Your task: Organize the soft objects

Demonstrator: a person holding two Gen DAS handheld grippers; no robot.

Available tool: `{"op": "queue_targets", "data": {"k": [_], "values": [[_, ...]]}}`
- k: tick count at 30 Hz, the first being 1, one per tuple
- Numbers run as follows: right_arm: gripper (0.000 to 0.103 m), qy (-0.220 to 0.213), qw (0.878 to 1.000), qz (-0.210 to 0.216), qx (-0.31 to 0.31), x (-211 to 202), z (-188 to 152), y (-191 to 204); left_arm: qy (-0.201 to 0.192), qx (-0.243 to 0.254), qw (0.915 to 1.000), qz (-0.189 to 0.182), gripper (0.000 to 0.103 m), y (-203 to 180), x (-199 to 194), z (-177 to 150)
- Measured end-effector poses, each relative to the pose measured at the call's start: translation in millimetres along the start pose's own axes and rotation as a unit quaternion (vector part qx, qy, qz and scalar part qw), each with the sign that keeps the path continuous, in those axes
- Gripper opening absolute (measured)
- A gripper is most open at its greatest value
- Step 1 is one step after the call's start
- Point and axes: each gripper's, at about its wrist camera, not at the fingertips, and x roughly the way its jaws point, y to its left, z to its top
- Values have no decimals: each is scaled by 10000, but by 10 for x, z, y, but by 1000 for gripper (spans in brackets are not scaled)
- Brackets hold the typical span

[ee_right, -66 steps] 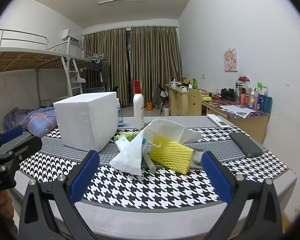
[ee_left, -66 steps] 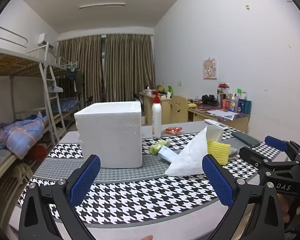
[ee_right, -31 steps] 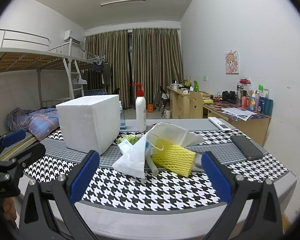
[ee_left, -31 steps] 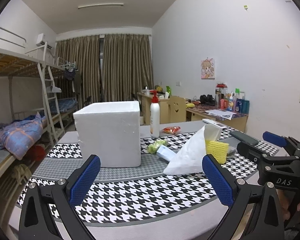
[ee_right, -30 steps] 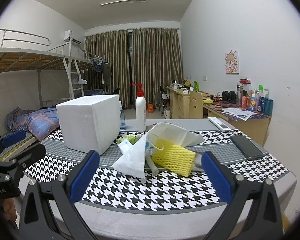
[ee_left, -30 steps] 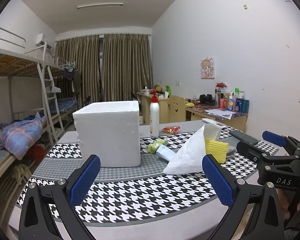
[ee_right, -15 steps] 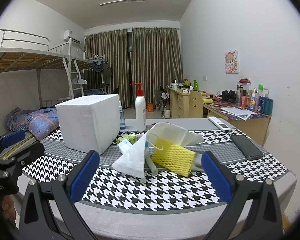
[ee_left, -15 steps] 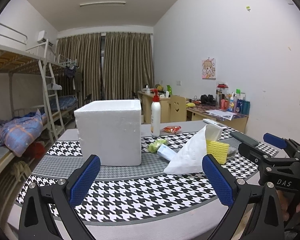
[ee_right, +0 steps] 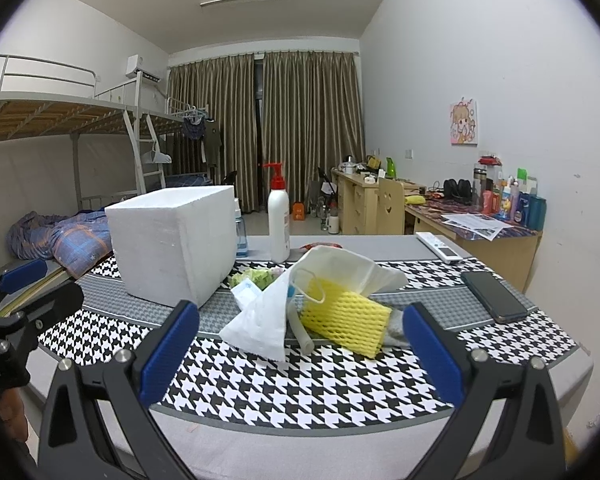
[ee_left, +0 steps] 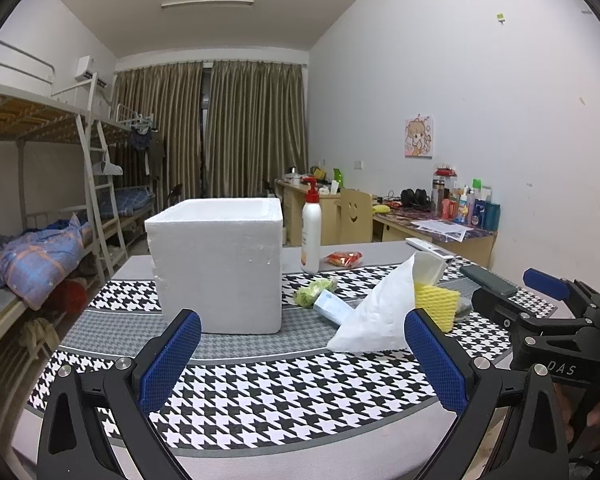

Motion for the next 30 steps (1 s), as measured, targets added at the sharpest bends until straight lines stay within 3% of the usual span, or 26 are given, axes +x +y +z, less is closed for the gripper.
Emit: {"op": "queue_targets", "data": {"k": [30], "values": [[103, 554, 9980, -244, 165, 582, 48, -301, 694, 254, 9961, -489, 102, -157, 735, 87]]}}
